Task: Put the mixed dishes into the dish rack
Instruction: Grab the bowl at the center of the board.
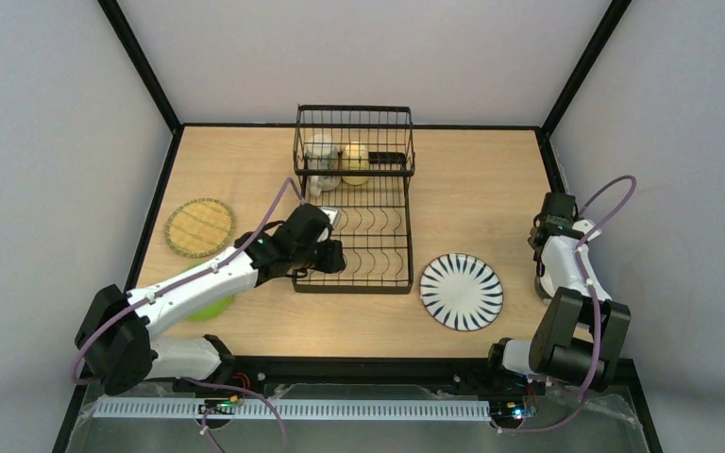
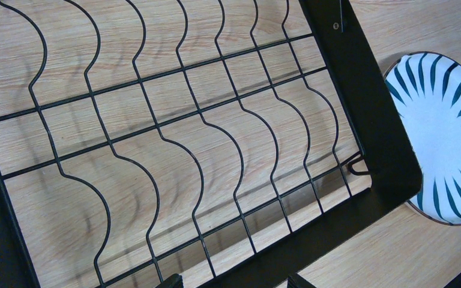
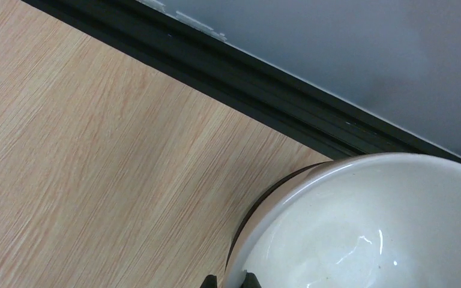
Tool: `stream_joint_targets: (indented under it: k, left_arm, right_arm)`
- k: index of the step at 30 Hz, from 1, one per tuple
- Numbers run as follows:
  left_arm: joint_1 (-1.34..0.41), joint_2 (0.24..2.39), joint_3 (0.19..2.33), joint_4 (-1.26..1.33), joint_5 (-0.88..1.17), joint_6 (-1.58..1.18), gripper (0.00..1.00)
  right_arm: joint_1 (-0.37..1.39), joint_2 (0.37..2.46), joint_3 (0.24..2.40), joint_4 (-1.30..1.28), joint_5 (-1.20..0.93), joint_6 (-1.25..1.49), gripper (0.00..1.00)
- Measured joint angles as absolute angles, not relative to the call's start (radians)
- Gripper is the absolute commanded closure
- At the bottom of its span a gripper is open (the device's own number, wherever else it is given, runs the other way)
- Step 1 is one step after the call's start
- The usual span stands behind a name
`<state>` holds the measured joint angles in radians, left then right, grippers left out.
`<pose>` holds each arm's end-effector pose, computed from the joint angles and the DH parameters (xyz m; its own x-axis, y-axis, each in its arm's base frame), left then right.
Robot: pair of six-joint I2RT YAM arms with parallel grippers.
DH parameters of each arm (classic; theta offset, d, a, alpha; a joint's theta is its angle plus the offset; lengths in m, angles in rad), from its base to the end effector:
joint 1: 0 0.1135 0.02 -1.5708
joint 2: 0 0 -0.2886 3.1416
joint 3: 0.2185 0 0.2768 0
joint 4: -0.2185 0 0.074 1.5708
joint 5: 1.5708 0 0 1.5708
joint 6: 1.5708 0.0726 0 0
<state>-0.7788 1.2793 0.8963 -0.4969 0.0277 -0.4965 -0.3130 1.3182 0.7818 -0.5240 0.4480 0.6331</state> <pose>0.2146 -0.2146 0.2316 -0.8228 0.1430 -0.5501 0.3671 0.8725 -0.3223 0.2557 -0.1158 0.1848 -0.3859 0.6854 -0.6175 0.8772 0.4798 -0.0157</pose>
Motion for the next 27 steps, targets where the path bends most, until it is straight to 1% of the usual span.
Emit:
stream_joint_targets:
  k: [9,19,27]
  left_arm:
    - [-0.773,1.310,0.896,-0.488,0.038,-0.496,0.01]
    - [-0.773,1.327,0.897,-0.482,0.046,-0.496,0.01]
    - [-0.773,1.333,0.897,-0.479,0.045,-0.497,0.01]
  right_arm:
    - [-0.314,1.348,0.805,-0.512,0.432,0.603,1.00]
    - [-0.317,1.404,0.848,-0.461,0.351,0.549,1.00]
    - [-0.216,1.503,0.930,-0.424,0.328,0.504,1.00]
